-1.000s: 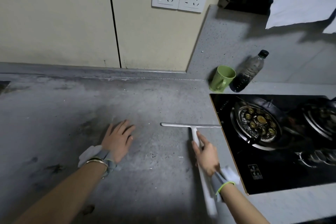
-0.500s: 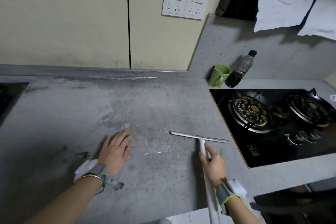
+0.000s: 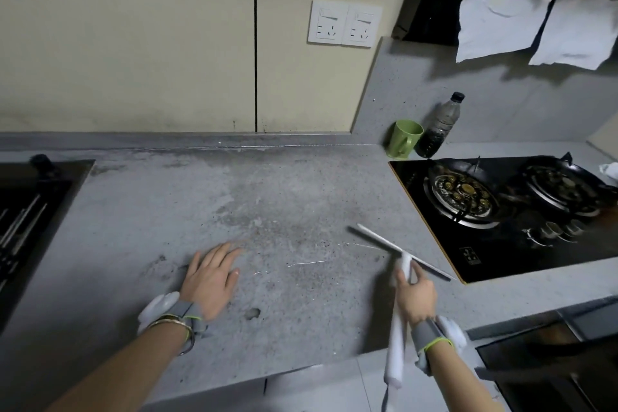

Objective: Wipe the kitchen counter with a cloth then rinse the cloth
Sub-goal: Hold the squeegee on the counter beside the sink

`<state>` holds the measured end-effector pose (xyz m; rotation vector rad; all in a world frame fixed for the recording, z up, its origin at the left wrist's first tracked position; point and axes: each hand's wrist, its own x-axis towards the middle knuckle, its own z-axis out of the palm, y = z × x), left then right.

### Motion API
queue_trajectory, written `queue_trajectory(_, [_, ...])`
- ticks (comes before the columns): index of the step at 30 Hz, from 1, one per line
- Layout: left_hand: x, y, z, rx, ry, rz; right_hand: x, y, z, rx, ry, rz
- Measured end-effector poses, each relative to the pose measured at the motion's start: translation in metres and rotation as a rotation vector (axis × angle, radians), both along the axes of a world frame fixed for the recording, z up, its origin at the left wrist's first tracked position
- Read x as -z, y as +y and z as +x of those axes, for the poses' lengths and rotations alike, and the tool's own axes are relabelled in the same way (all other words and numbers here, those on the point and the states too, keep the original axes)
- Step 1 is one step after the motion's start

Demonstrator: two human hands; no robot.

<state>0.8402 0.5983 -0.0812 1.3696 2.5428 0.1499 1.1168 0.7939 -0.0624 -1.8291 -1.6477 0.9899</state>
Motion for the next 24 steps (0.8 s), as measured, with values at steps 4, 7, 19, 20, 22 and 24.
queue_trajectory(4, [-0.004, -0.006, -0.003, -0.066, 0.010, -0.027, -0.008, 0.019, 0.000, 0.084, -0.008, -0.017])
queue_trajectory(7, [-0.005, -0.005, 0.001, -0.103, 0.011, -0.053, -0.010, 0.031, -0.009, 0.113, -0.002, -0.041])
queue_trajectory(19, [0.009, -0.006, 0.003, -0.196, 0.036, -0.017, 0.010, 0.037, -0.047, 0.241, 0.199, -0.361])
queue_trajectory(20, [0.011, -0.011, -0.001, -0.214, 0.039, -0.015, 0.010, 0.034, -0.052, 0.256, 0.244, -0.390])
queue_trajectory(22, [0.015, -0.020, -0.011, -0.249, 0.044, -0.006, 0.010, 0.029, -0.061, 0.269, 0.311, -0.438])
queue_trajectory(24, [0.017, -0.026, -0.019, -0.276, 0.019, 0.015, 0.012, 0.026, -0.068, 0.275, 0.375, -0.459])
